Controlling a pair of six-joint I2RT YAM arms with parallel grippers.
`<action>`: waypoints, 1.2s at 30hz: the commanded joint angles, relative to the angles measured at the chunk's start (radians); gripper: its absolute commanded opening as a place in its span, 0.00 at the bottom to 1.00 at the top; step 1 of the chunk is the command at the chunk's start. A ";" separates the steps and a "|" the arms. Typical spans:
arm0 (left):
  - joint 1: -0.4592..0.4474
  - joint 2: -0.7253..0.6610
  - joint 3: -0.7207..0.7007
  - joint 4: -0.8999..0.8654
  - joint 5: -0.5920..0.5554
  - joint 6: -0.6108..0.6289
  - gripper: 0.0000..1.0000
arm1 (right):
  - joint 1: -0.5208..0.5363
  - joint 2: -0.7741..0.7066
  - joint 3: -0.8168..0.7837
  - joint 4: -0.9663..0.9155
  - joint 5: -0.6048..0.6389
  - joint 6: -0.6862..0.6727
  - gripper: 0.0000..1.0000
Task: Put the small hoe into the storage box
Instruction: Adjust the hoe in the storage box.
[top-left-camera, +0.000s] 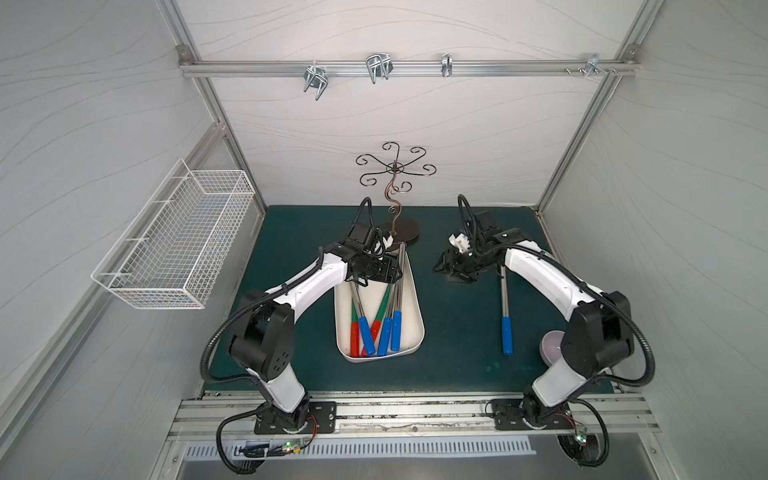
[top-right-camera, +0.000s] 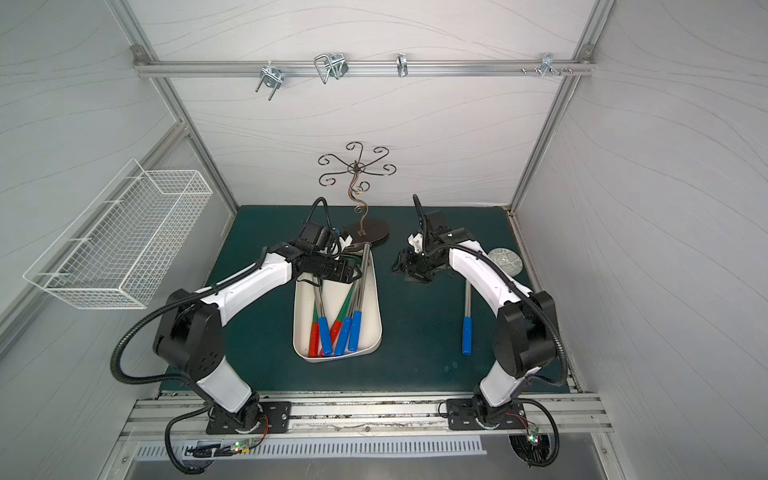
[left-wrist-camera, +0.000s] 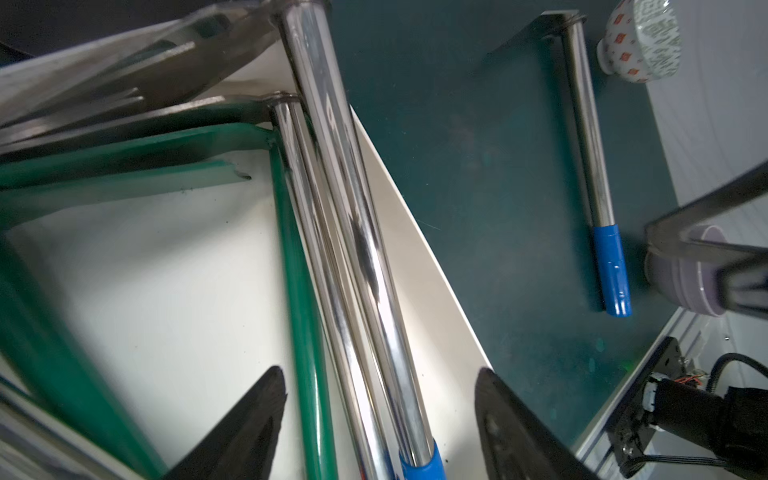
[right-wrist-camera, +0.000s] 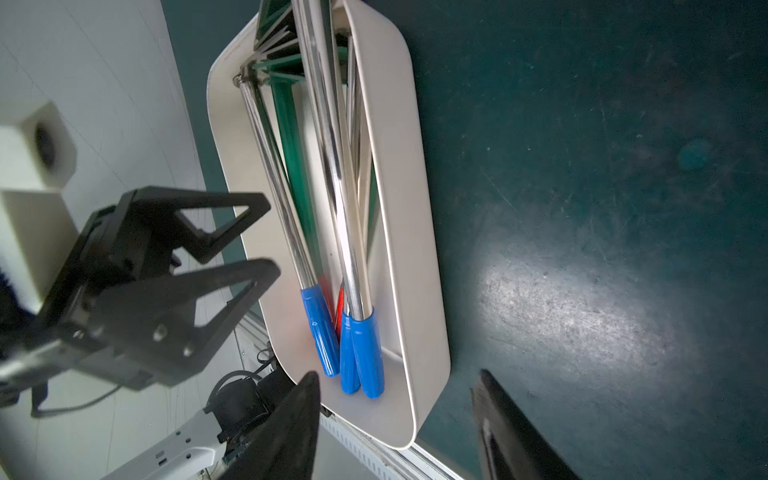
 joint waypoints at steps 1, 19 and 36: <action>-0.006 0.052 0.088 -0.057 -0.019 0.076 0.72 | -0.010 -0.050 -0.029 -0.027 -0.026 -0.037 0.60; -0.066 0.188 0.159 0.026 -0.078 -0.020 0.66 | -0.016 -0.085 -0.089 -0.022 -0.035 -0.056 0.60; -0.035 0.261 0.151 0.159 0.154 -0.154 0.49 | -0.025 -0.087 -0.111 -0.025 -0.042 -0.067 0.60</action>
